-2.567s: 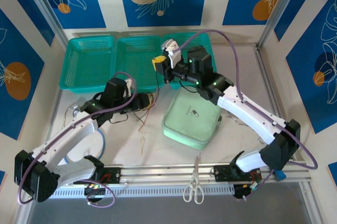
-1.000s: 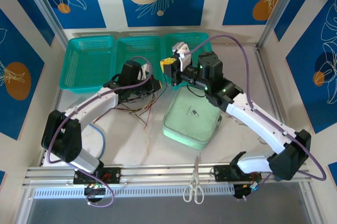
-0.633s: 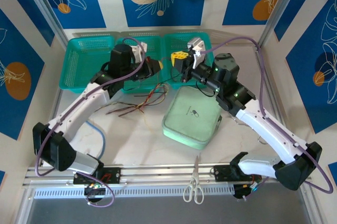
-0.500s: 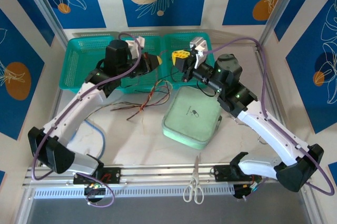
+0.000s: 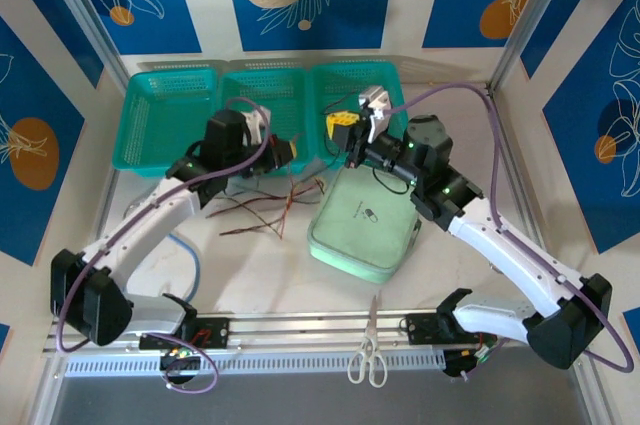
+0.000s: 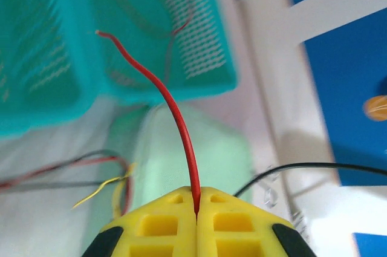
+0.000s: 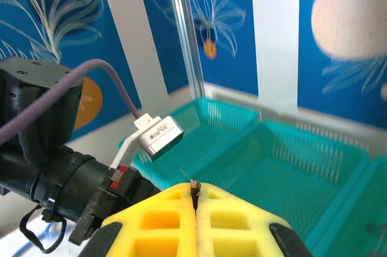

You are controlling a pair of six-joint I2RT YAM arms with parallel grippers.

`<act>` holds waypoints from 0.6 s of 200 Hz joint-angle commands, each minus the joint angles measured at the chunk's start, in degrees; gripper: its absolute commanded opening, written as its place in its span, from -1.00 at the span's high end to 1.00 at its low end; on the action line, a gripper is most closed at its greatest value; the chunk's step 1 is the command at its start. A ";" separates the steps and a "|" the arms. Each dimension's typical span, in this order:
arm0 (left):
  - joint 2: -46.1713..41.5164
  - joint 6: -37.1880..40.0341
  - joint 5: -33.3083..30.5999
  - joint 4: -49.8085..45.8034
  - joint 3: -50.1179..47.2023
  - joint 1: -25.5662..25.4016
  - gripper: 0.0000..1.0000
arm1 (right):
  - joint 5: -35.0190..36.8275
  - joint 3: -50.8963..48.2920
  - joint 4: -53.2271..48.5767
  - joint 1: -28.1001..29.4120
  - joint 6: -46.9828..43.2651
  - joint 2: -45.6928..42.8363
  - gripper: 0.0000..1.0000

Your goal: Untangle the cables

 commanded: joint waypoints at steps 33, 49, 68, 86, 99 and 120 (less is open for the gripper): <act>-0.60 5.27 -1.56 -6.00 11.48 0.78 1.00 | -4.42 1.61 -8.74 -3.11 2.78 -0.88 -0.52; -0.13 5.96 -1.31 -7.93 14.01 1.22 1.00 | -6.92 1.48 -11.10 -6.26 2.97 -2.59 -0.70; -0.42 6.31 -1.16 -8.91 15.52 1.67 1.00 | -10.25 0.12 -12.84 -11.42 3.45 -5.36 -0.75; -0.79 6.57 -0.95 -9.81 16.57 2.19 1.00 | -12.06 -1.95 -14.49 -15.65 2.42 -8.26 -0.80; -0.72 6.96 -0.67 -10.47 17.55 2.53 1.00 | -13.69 -3.28 -15.41 -18.16 1.51 -10.30 -0.83; -0.11 8.04 -0.03 -12.31 20.30 3.04 1.00 | -18.00 -5.07 -15.16 -20.02 0.79 -12.42 -0.83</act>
